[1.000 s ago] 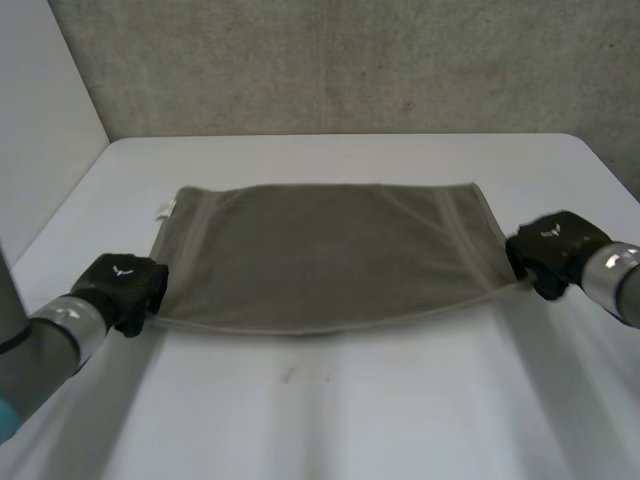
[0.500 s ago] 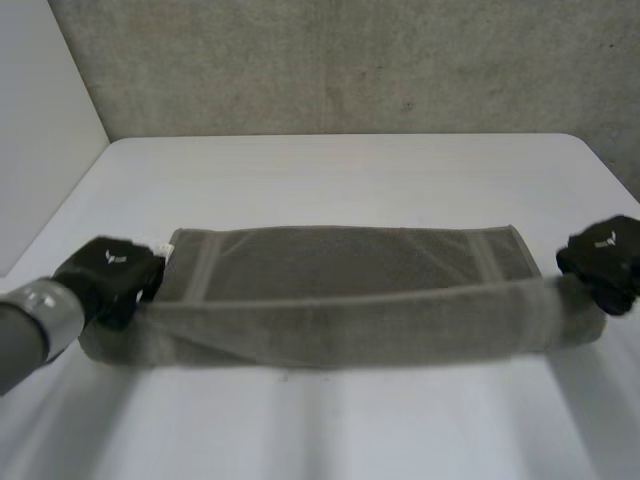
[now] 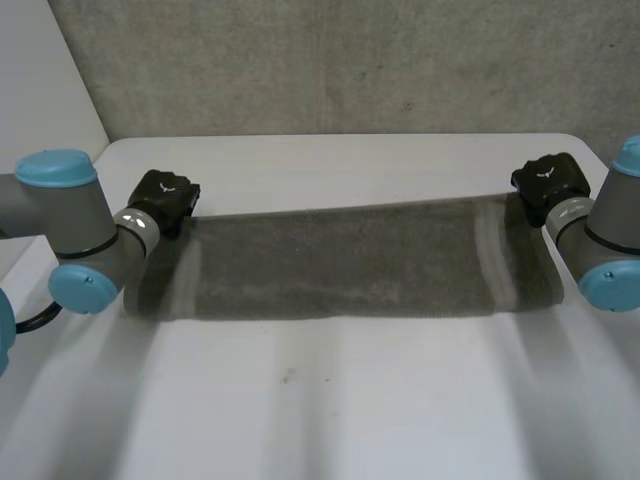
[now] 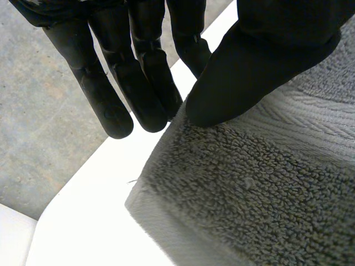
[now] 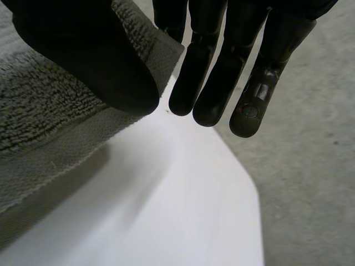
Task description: Fold the towel.
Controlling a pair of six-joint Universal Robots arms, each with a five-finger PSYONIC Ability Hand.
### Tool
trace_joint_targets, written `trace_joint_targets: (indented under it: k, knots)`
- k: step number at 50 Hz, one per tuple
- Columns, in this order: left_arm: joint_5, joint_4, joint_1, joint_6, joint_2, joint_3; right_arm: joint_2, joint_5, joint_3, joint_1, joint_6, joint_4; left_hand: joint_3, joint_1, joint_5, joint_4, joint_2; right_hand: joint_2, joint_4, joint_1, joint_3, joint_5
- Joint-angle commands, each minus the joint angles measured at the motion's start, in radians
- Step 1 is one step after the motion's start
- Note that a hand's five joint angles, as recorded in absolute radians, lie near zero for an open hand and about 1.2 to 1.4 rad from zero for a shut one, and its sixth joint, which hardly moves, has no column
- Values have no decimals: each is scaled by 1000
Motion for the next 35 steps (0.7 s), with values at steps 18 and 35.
trace_joint_targets:
  k: [18, 35]
  knots:
    - [-39, -3, -6, -272, 117, -38, -154, 34, 91, 7, 64, -21, -1042, -1028, -1035, -1043, -1044, -1040, -1043, -1219, -1041, -1037]
    - [-43, 20, 68, -454, 548, -562, -431, -66, 430, -12, 69, 117, -1042, -1028, -1035, -1043, -1044, -974, -977, -1153, -975, -971]
